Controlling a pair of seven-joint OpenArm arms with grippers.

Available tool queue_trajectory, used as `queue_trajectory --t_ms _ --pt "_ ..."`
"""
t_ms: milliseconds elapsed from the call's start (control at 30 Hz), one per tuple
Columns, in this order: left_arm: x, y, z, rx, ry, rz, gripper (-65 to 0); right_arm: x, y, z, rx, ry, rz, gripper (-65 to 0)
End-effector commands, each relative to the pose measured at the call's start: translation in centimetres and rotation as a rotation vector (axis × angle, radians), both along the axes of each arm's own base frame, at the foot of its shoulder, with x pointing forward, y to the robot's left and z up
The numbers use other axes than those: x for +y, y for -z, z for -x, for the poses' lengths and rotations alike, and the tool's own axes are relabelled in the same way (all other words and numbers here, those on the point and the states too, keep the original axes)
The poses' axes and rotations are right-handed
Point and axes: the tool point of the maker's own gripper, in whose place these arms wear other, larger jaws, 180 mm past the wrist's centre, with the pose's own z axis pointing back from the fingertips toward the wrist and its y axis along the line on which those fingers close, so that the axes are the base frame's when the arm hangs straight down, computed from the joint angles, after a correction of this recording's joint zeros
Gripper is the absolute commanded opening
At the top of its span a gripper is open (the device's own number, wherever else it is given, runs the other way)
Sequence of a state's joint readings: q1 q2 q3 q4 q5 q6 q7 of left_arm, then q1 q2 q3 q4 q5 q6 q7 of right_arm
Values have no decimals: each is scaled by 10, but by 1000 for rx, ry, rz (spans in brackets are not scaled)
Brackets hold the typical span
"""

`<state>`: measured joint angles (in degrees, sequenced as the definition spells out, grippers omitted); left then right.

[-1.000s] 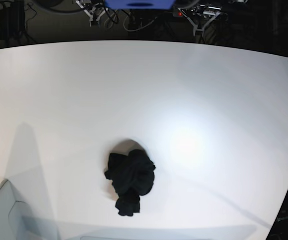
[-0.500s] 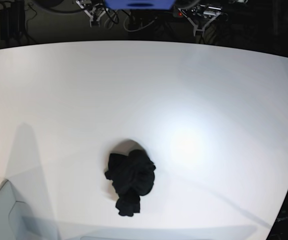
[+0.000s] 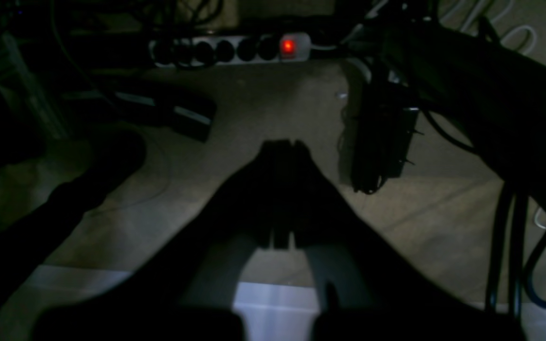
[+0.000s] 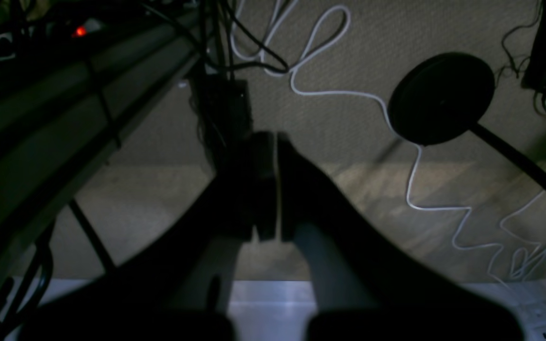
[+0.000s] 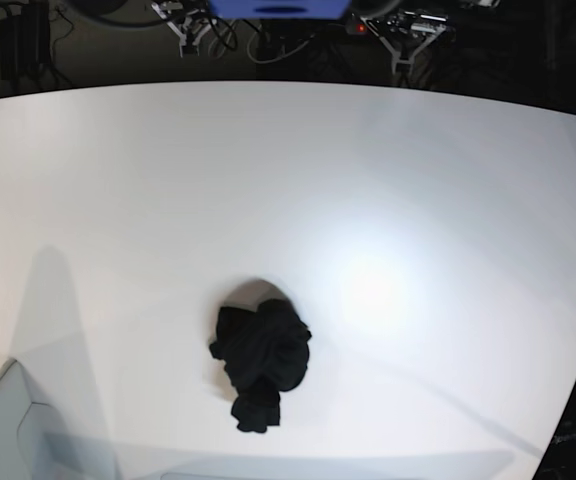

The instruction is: Layout the t-shirt on the table in an organized manner, then fold the t-shirt properly

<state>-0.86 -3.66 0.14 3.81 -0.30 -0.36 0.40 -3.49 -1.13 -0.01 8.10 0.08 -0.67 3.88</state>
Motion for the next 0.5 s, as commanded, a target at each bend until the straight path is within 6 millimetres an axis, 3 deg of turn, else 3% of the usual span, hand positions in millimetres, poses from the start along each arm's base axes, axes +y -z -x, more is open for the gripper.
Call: queue_trajectory --t_ms 0,267,467 --pt "1 0 -5 -11 3 -5 -650 4 0 -1 -7 6 -18 -650" --pt "2 -1 -16 -24 4 -7 -650 4 0 -10 -20 6 -18 -650" --pt "20 -3 -18 -28 -3 -32 -650 4 0 -12 -23 6 -18 -650"
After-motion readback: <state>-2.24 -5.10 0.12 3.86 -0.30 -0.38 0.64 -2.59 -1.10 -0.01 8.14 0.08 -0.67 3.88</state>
